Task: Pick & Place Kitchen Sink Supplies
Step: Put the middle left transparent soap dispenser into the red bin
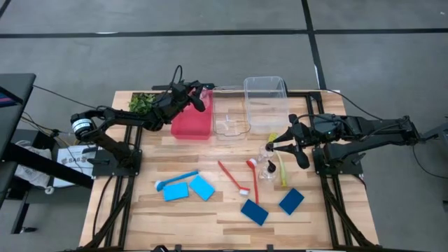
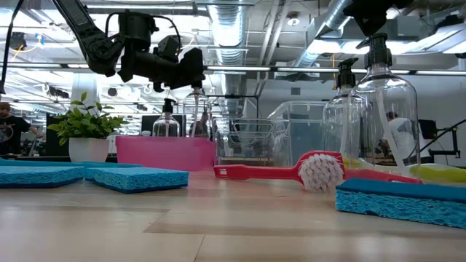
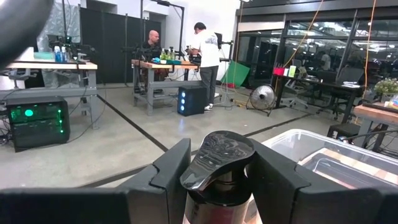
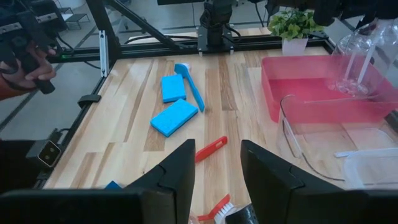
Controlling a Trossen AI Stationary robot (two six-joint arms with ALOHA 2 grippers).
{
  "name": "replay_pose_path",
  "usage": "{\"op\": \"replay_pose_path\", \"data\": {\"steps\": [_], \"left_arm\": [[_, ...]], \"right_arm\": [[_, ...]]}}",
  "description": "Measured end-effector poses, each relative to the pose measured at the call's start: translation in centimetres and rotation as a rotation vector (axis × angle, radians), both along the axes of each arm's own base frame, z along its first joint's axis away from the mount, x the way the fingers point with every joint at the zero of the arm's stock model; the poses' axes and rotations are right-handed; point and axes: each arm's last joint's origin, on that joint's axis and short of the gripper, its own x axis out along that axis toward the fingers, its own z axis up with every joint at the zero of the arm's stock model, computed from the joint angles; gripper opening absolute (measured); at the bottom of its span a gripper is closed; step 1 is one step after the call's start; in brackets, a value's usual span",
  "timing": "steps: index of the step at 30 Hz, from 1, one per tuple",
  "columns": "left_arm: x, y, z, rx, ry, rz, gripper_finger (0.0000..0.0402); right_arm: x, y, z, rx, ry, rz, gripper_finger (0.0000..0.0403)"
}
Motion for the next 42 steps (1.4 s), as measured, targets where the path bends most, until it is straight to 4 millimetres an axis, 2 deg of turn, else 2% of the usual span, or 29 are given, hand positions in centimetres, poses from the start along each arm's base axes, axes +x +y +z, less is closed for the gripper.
{"op": "replay_pose_path", "data": {"steps": [11,18,27,42], "left_arm": [[1.5,1.0,-1.1,-0.010,0.036,0.004,0.0146],[1.3,1.7,-1.2,-0.015,0.044,0.029,0.0146],[1.6,2.3,-3.0,-0.053,0.085,0.038,0.0146],[1.6,2.3,-2.9,-0.046,0.072,0.039,0.0146]], "right_arm": [[0.0,0.0,0.0,-0.006,0.000,0.002,0.0123],[0.0,0.0,0.0,-0.004,0.004,0.002,0.0123],[-0.1,0.0,-0.2,-0.006,0.026,0.002,0.0123],[-0.1,0.0,-0.2,-0.006,0.026,0.002,0.0123]]}}
